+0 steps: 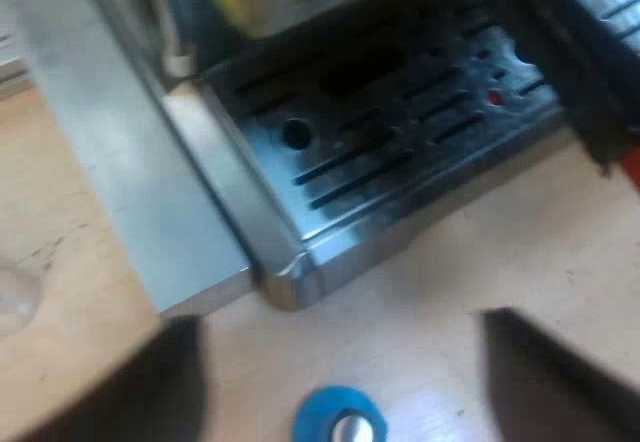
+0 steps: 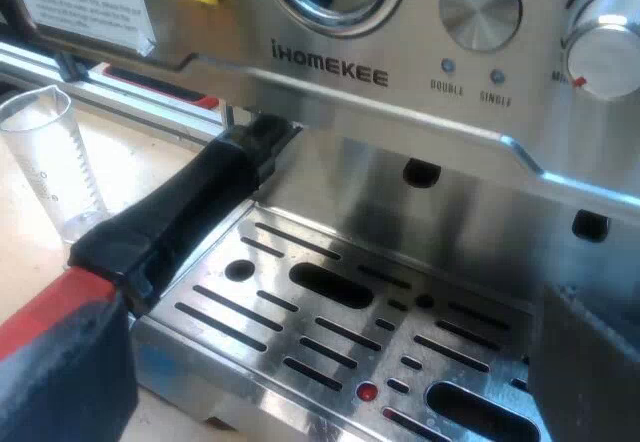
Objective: Put the handle in the coffee machine
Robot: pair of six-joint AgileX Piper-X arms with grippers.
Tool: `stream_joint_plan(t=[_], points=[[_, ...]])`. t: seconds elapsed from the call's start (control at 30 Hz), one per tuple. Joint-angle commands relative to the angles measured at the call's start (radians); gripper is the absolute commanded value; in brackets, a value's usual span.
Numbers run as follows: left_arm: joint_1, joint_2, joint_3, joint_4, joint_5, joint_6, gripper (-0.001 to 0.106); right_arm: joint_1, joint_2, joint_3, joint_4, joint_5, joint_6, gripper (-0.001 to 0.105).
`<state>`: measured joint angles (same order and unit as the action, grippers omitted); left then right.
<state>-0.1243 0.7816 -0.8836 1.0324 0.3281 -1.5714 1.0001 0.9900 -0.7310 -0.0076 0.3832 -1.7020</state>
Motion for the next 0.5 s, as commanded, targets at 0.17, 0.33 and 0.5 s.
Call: stream_joint_plan(t=[0.17,0.33,0.5], points=[[0.085,-0.079,-0.01,0.002,-0.003,0.037,0.095,0.001,-0.012,-0.001,0.066,-0.007,-0.007,0.082],[0.101,-0.122,-0.01,0.002,-0.003,0.037,0.095,0.001,-0.028,-0.001,0.072,-0.007,-0.007,0.082],[0.101,-0.131,-0.01,-0.052,-0.003,0.035,0.095,0.001,-0.053,-0.031,0.116,-0.007,-0.009,0.082]])
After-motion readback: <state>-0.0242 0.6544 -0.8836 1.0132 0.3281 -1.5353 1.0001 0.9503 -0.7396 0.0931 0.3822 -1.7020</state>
